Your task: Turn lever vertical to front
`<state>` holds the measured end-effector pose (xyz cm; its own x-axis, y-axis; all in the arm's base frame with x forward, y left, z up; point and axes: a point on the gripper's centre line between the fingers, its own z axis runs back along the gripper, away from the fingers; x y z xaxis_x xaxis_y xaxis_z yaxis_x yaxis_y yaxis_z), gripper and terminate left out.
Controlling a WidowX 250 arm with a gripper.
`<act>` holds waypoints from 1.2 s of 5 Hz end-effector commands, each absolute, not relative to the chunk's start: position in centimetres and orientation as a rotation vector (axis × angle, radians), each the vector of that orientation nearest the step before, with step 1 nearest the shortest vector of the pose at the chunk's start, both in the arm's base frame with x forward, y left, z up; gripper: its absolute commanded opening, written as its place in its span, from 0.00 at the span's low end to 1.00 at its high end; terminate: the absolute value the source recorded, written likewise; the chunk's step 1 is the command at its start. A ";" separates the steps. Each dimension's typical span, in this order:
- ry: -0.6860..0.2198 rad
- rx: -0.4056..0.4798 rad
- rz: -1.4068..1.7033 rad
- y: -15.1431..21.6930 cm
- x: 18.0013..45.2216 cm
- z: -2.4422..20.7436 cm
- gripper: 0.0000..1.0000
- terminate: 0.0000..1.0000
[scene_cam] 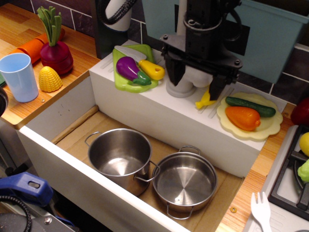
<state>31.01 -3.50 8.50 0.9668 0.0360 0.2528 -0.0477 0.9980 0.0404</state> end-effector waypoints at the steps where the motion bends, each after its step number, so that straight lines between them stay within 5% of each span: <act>1: -0.358 0.060 -0.004 -4.1 33.0 10.0 1.00 0.00; 6: -0.395 0.093 -0.116 -3.7 37.0 12.0 1.00 0.00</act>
